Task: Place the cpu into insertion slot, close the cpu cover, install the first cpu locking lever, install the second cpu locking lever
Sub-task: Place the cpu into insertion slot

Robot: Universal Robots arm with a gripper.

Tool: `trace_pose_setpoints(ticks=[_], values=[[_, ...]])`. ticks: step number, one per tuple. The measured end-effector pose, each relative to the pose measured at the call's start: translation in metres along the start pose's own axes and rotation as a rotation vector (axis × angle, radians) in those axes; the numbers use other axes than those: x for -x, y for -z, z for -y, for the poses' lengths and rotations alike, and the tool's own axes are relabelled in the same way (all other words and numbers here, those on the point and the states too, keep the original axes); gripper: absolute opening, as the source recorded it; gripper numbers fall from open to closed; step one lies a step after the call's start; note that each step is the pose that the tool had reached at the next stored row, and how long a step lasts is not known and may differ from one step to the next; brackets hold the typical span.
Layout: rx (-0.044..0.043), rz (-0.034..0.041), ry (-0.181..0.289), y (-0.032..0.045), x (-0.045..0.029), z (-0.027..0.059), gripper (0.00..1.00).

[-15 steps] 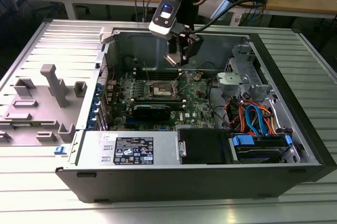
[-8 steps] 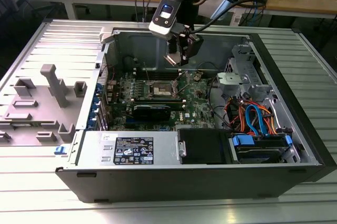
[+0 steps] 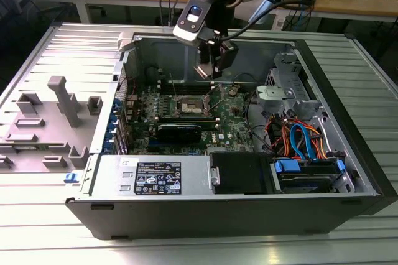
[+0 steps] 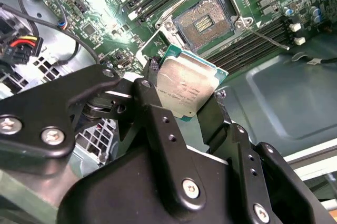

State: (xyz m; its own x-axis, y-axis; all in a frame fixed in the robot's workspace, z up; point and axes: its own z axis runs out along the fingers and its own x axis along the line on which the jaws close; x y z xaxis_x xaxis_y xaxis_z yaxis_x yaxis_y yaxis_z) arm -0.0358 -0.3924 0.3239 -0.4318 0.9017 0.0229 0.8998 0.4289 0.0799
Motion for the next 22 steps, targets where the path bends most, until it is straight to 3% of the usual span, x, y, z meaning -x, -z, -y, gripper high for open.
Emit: trace_pose_setpoints(ticks=[5,13,22], values=[[-0.0024,0.0043,-0.081,-0.0037,0.0001,0.0004,0.54],[-0.004,0.0105,-0.172,-0.0105,0.0002,0.0009,0.54],[-0.0157,0.0172,-0.34,-0.0217,0.0004,0.0018,0.54]])
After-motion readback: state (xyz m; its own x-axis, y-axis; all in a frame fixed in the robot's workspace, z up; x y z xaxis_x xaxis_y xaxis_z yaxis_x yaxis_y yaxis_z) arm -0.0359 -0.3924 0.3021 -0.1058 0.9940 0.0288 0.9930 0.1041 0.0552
